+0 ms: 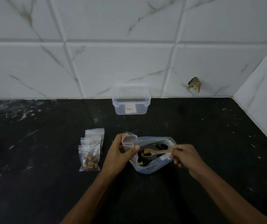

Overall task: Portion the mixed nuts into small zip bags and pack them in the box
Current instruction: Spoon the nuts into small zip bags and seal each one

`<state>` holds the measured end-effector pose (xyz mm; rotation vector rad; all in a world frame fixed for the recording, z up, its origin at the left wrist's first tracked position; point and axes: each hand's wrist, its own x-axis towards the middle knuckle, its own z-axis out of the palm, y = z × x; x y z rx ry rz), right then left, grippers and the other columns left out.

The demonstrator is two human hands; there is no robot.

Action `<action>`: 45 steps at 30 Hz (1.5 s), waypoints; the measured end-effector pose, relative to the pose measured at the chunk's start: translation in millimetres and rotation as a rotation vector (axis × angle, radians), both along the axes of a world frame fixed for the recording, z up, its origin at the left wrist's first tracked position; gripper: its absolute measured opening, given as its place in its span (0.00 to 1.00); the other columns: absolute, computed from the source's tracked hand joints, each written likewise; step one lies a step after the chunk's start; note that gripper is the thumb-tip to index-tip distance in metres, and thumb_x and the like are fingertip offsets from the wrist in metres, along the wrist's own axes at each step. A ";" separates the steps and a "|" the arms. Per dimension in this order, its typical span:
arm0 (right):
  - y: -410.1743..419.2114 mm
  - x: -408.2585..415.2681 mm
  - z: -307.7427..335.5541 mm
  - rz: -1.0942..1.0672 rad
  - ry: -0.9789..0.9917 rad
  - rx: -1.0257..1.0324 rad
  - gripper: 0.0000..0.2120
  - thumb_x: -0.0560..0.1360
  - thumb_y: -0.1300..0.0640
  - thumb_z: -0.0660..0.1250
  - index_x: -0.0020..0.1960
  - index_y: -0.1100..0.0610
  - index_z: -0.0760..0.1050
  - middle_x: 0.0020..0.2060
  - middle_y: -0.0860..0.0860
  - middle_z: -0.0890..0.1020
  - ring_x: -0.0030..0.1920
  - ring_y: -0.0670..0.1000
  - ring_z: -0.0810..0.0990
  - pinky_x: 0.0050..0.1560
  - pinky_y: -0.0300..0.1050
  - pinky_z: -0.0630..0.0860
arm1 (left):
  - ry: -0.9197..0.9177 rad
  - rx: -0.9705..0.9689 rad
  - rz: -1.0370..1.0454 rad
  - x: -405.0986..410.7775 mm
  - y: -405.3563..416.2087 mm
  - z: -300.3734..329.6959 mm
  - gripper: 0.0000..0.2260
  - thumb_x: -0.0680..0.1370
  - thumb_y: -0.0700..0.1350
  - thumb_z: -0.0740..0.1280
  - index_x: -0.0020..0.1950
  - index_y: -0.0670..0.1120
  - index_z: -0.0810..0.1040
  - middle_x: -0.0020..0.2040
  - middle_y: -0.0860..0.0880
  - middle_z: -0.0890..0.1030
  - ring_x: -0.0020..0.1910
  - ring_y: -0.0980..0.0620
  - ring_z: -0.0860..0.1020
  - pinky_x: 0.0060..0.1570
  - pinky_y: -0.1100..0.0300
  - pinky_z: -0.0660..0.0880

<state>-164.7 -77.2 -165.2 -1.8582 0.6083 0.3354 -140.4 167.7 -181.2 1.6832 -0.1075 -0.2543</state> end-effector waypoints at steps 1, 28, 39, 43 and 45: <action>-4.4 -0.1 5.1 -0.007 -0.003 0.025 0.07 0.78 0.61 0.64 0.50 0.56 0.80 0.38 0.55 0.82 0.31 0.47 0.76 0.29 0.37 0.71 | -0.013 0.005 0.000 0.7 -0.8 2.2 0.19 0.70 0.56 0.75 0.57 0.66 0.74 0.58 0.57 0.80 0.57 0.57 0.80 0.55 0.51 0.80; 34.5 -19.1 79.1 0.615 -1.107 -1.038 0.10 0.76 0.61 0.60 0.44 0.60 0.80 0.34 0.51 0.78 0.29 0.46 0.74 0.30 0.35 0.71 | -0.120 0.079 0.009 10.0 -37.7 14.5 0.20 0.72 0.48 0.75 0.61 0.55 0.72 0.56 0.56 0.80 0.53 0.66 0.78 0.46 0.74 0.74; -4.1 -6.4 27.7 0.400 -0.489 -0.815 0.05 0.76 0.60 0.66 0.48 0.53 0.80 0.39 0.47 0.81 0.37 0.42 0.78 0.41 0.42 0.79 | -0.060 0.076 0.068 -2.8 -6.6 7.1 0.16 0.74 0.51 0.74 0.57 0.62 0.73 0.54 0.59 0.81 0.52 0.65 0.79 0.46 0.66 0.77; 2.0 -6.8 9.2 0.443 -0.351 -0.736 0.06 0.77 0.60 0.65 0.47 0.52 0.79 0.38 0.46 0.80 0.37 0.42 0.78 0.41 0.40 0.78 | 0.001 0.037 0.032 -6.2 -5.6 -3.4 0.18 0.73 0.52 0.74 0.60 0.60 0.73 0.57 0.56 0.81 0.54 0.61 0.80 0.51 0.59 0.79; 7.9 -7.1 6.2 0.449 -0.301 -0.658 0.07 0.78 0.60 0.64 0.44 0.52 0.79 0.35 0.46 0.79 0.36 0.42 0.78 0.39 0.38 0.77 | 0.039 0.002 0.019 -7.5 -7.2 -6.3 0.20 0.70 0.54 0.73 0.60 0.60 0.73 0.57 0.56 0.81 0.55 0.60 0.81 0.51 0.58 0.80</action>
